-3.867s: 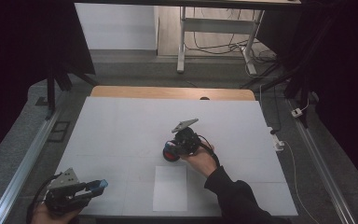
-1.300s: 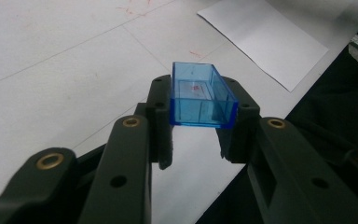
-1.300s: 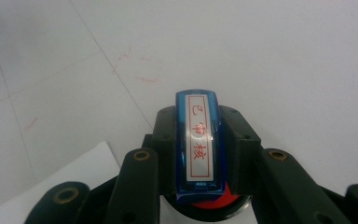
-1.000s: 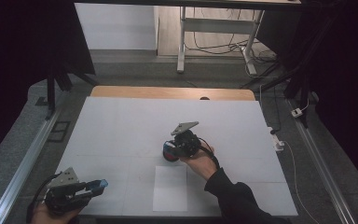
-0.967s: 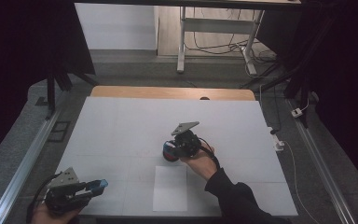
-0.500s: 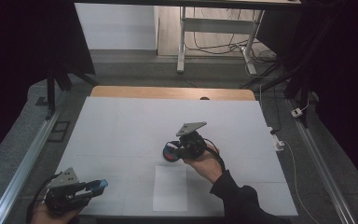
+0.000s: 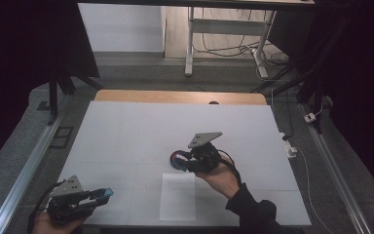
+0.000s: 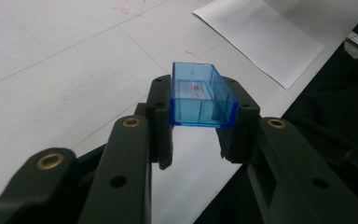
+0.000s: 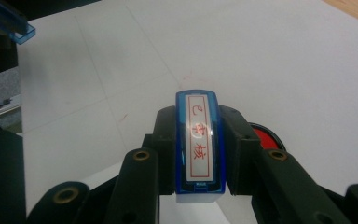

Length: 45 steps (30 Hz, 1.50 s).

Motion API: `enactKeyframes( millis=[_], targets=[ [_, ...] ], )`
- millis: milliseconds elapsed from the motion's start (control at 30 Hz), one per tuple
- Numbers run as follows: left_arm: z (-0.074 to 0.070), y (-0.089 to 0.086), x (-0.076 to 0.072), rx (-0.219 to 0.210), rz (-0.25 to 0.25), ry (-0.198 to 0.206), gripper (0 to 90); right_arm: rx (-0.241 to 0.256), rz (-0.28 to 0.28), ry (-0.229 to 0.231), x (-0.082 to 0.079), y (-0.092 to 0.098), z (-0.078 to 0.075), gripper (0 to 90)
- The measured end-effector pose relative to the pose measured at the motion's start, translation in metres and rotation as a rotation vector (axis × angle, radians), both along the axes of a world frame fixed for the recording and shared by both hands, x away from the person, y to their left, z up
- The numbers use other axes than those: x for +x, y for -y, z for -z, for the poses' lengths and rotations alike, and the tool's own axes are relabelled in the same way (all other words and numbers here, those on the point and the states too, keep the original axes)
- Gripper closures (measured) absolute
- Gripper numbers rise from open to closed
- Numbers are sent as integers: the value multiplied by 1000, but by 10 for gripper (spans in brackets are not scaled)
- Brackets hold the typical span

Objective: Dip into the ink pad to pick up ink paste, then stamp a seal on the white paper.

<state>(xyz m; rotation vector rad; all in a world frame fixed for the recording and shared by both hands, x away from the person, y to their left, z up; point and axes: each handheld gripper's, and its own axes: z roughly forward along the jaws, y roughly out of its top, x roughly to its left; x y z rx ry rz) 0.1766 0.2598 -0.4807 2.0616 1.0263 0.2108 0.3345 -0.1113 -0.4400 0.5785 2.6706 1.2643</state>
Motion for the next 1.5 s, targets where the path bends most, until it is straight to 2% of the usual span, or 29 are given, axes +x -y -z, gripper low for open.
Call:
enactKeyframes(
  millis=[333,667,1067,1233,1500],
  targets=[
    [0,0,0,2,3,0,679,13,-10,-7,-17,15,-3,699],
    [0,0,0,-1,4,0,679,34,-41,-9,-33,18,-9,699],
    [0,-1,0,-9,0,-2,680,42,-44,-27,-41,24,-6,699],
    [0,-1,0,-8,5,-1,680,34,-52,-30,-45,24,-3,699],
    [0,-1,0,-10,8,-1,680,-36,-76,-7,-48,18,10,699]
  ],
)
